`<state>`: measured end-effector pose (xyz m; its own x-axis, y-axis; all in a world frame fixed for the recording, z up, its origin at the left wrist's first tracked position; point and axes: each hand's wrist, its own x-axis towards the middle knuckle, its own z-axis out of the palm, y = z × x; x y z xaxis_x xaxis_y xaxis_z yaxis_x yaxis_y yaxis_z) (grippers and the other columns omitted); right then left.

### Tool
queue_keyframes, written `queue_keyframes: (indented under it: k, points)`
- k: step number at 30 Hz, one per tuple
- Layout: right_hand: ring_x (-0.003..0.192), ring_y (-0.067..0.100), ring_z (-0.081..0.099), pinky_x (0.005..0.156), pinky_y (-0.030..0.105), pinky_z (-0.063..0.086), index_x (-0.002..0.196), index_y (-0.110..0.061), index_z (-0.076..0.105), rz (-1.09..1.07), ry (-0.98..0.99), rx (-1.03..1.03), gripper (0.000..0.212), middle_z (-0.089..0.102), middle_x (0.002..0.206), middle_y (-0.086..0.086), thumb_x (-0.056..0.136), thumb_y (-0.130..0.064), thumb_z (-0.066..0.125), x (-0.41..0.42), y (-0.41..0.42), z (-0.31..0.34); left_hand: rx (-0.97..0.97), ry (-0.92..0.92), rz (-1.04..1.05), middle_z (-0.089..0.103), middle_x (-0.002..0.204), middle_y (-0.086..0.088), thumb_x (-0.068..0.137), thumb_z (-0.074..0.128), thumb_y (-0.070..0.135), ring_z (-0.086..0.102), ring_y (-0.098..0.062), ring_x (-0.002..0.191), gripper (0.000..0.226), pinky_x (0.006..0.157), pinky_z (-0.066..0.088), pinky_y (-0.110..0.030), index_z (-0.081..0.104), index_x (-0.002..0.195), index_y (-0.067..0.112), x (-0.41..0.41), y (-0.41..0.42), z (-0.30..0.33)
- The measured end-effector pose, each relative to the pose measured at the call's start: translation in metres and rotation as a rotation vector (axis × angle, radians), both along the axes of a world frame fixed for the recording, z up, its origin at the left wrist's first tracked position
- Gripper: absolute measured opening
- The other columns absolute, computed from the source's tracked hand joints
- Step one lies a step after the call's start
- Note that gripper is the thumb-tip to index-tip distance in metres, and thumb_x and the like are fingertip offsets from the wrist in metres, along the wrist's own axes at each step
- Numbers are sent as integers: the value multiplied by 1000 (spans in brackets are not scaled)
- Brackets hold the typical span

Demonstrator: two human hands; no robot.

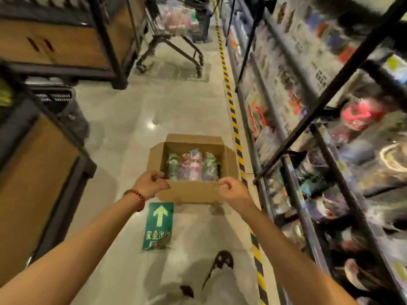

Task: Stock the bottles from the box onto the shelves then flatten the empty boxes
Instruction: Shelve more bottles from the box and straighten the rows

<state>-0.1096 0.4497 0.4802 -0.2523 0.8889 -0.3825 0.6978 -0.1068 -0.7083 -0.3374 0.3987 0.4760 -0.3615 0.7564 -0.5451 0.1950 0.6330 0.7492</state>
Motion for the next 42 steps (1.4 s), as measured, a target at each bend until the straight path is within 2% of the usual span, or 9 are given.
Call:
queue_keyframes:
  k: [2,6,9,15,21,26,30,38,42]
  points:
    - [90,29,56,68,33,44,116,-1,59,10,-3,-76,29,61,110,19,91,-14,51,-23,20,-12,-30,20,39,58,102,-11,86,64,4,50,-19,89,43,70,46,-21,50,126,-1,-16,7,-12]
    - [98,20,55,67,22,43,120,-6,57,27,-10,-184,28,59,114,9,94,-16,52,-59,78,-48,-94,18,82,57,121,-14,82,70,15,52,-24,102,45,86,44,-31,54,122,7,-43,41,-44]
    - [85,14,50,54,13,37,119,-2,58,16,-5,-229,28,58,104,8,94,-13,51,-81,135,-78,-156,-30,122,59,116,-13,83,68,13,52,-21,96,43,80,43,-26,52,122,7,-58,87,-73]
    - [103,17,54,76,24,38,124,-13,55,33,-111,-357,34,58,120,4,90,-20,57,-111,258,-147,-305,-104,140,56,101,-11,81,68,4,55,-26,94,21,88,46,-35,55,90,17,-76,209,-142]
    - [105,22,58,86,35,48,118,-12,57,-25,-177,-511,36,60,118,6,82,-21,62,-148,342,-269,-367,-71,138,58,99,-8,79,73,15,56,-22,93,26,85,46,-34,50,87,22,-104,307,-266]
    - [112,21,54,92,33,45,128,-12,49,6,-199,-585,44,54,123,0,85,-17,59,-172,371,-393,-457,-57,172,57,118,-10,78,74,23,53,-26,113,59,97,42,-34,48,128,5,-130,339,-392]
    - [100,25,54,85,42,46,108,-12,45,-20,-241,-572,32,50,97,-2,85,-23,64,-184,383,-494,-501,-12,151,51,133,-9,83,68,32,50,-25,121,67,101,41,-33,38,138,7,-150,347,-491]
    - [97,26,60,76,42,56,122,-23,45,-209,-325,-393,102,58,109,4,38,-76,66,-201,385,-627,-559,132,156,45,138,-10,79,72,38,47,-25,122,81,99,40,-36,29,141,8,-148,365,-626]
    - [110,29,48,84,43,49,128,-14,36,-283,-422,-283,99,47,121,8,52,-61,78,-212,382,-637,-575,58,334,58,116,-7,65,83,30,59,-22,94,75,86,51,-37,38,123,14,-145,381,-658]
